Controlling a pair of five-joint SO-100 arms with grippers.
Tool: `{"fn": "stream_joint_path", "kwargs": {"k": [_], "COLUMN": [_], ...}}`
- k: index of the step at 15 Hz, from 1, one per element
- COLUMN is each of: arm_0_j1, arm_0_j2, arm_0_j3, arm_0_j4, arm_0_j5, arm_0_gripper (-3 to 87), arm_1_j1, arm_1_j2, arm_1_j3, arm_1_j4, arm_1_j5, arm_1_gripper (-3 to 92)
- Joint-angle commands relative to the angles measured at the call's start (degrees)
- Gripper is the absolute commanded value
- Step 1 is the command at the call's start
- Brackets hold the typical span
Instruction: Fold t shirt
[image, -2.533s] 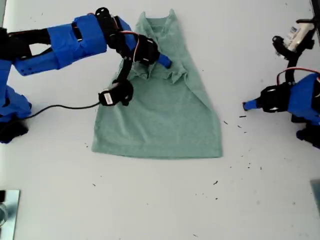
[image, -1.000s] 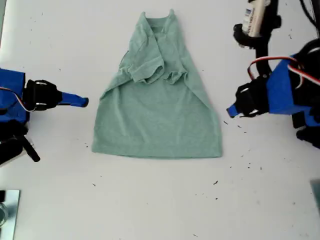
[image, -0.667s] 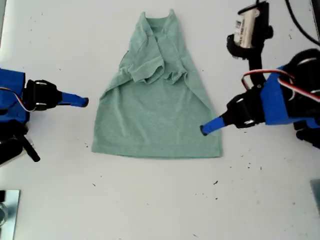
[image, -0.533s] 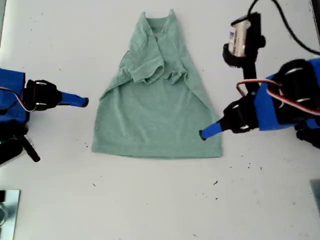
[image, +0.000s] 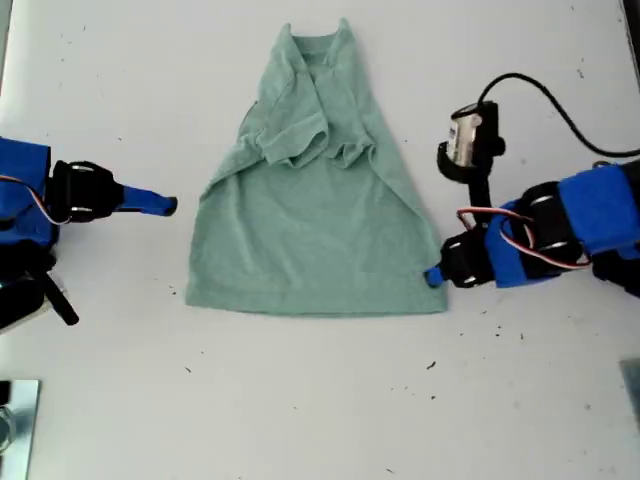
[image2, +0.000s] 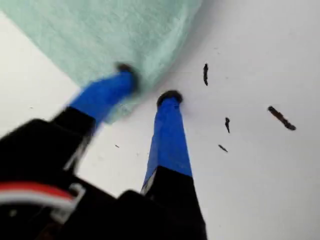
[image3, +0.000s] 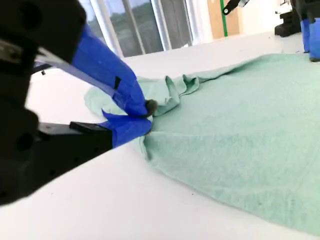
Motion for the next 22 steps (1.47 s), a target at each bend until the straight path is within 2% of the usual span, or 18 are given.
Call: {"fn": "stream_joint_path", "kwargs": {"k": [1,6,8,11,14,15,16,17,18,20,22], "arm_0_j1": [0.6,0.5,0.4,0.4,0.6,0.6,0.6,0.8,0.8,0.7,0.9], "arm_0_j2": [0.3,0.3,0.4,0.4,0.4,0.4,0.4,0.4,0.4,0.4,0.4], "arm_0_j3": [0.8,0.8,0.8,0.8,0.8,0.8,0.8,0.8,0.8,0.8,0.8], "arm_0_j4": [-0.6,-0.6,-0.6,-0.6,-0.6,-0.6,-0.6,-0.6,-0.6,-0.6,-0.6], "arm_0_j5": [0.5,0.5,0.5,0.5,0.5,0.5,0.5,0.5,0.5,0.7,0.8], "arm_0_gripper": [-0.2,-0.2,-0.2,-0.2,-0.2,-0.2,-0.2,-0.2,-0.2,-0.2,-0.2], "arm_1_j1": [-0.4,0.4,0.7,1.8,2.8,3.3,3.6,3.3,2.7,1.9,0.9], "arm_1_j2": [5.4,24.4,22.4,10.4,-11.0,-14.7,-16.6,-18.2,-19.0,-18.0,-12.2], "arm_1_j3": [4.6,-11.5,-20.6,-30.9,-51.0,-51.4,-48.0,-44.7,-41.2,-37.6,-42.0], "arm_1_j4": [-1.7,28.2,33.0,26.6,22.4,18.5,12.6,7.1,2.5,0.6,8.3], "arm_1_j5": [-0.4,-5.2,-7.1,-9.3,-10.8,-10.9,-10.9,-10.4,-10.0,-7.9,-8.6], "arm_1_gripper": [-2.2,-2.2,-2.1,-2.1,-2.1,-2.2,7.0,21.5,29.1,29.1,28.6]}}
